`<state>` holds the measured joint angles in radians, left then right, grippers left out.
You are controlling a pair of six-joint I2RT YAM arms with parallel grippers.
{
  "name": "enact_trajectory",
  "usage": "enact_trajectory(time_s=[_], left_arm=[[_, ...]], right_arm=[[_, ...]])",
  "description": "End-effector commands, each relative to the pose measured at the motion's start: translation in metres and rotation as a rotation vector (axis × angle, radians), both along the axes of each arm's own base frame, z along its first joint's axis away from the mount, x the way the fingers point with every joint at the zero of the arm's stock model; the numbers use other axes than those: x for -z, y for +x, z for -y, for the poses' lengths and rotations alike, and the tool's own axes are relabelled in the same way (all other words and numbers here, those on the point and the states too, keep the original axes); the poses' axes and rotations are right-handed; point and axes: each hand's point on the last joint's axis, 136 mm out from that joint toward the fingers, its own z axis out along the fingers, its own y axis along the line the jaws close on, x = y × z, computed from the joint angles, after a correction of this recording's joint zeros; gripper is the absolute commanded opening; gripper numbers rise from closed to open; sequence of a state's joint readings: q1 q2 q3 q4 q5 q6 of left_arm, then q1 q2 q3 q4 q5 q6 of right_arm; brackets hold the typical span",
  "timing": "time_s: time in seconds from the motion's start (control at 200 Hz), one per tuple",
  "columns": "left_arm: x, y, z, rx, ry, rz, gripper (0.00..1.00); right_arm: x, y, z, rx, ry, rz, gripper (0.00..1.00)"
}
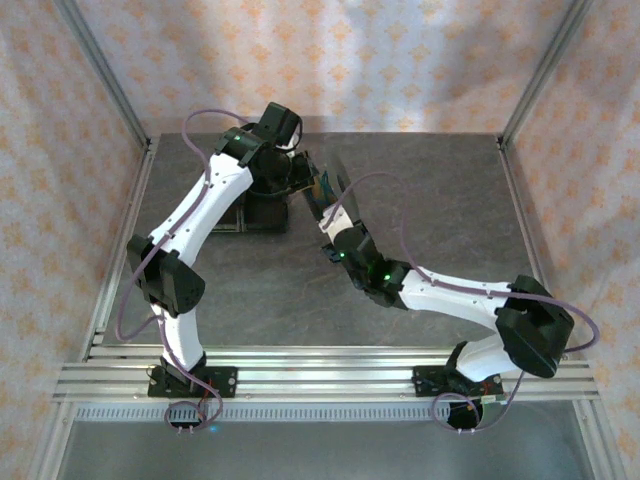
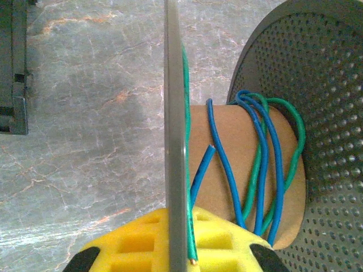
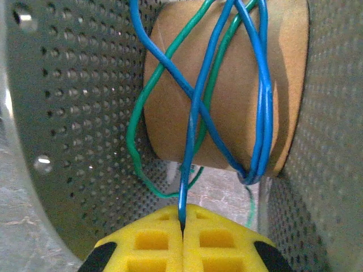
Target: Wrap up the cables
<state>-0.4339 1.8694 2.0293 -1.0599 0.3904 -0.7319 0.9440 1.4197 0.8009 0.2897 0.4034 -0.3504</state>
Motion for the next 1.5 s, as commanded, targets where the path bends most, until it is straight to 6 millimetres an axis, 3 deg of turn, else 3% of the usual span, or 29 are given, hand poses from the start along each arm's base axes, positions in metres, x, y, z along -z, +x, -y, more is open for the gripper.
enact_trajectory(time_s=[0.0, 0.2, 0.4, 0.616, 0.836, 1.031, 1.076, 1.221, 1.376, 1.497], left_arm=[[-0.075, 0.031, -0.011, -0.043, -0.113, 0.239, 0.00], [-0.074, 0.031, -0.012, -0.045, -0.116, 0.240, 0.00], [-0.072, 0.032, -0.013, -0.046, -0.115, 0.237, 0.00], [-0.076, 0.033, -0.012, -0.045, -0.120, 0.249, 0.00], [-0.075, 0.032, -0.016, -0.045, -0.107, 0.249, 0.00], [-0.075, 0.033, -0.014, -0.047, -0.118, 0.251, 0.00], [-0.076, 0.033, -0.014, -0.046, -0.117, 0.253, 0.00], [-0.075, 0.033, -0.014, -0.043, -0.116, 0.253, 0.00], [-0.074, 0.035, -0.014, -0.048, -0.121, 0.252, 0.00], [-0.074, 0.034, -0.015, -0.049, -0.119, 0.253, 0.00]], right_arm=[[0.070, -0.015, 0.023, -0.006, -0.307, -0.102, 0.00], [0.074, -0.012, 0.022, 0.009, -0.303, -0.104, 0.00], [0.059, -0.014, 0.021, 0.012, -0.251, -0.082, 0.00], [0.098, -0.014, 0.022, 0.014, -0.344, -0.144, 0.00], [0.052, -0.014, 0.008, -0.001, -0.240, -0.060, 0.00], [0.102, -0.011, 0.012, 0.018, -0.324, -0.152, 0.00], [0.101, -0.012, 0.010, 0.020, -0.321, -0.151, 0.00], [0.070, -0.012, 0.003, 0.007, -0.265, -0.102, 0.00], [0.087, -0.008, 0.004, 0.009, -0.316, -0.132, 0.00], [0.081, -0.010, 0.002, 0.006, -0.279, -0.129, 0.00]])
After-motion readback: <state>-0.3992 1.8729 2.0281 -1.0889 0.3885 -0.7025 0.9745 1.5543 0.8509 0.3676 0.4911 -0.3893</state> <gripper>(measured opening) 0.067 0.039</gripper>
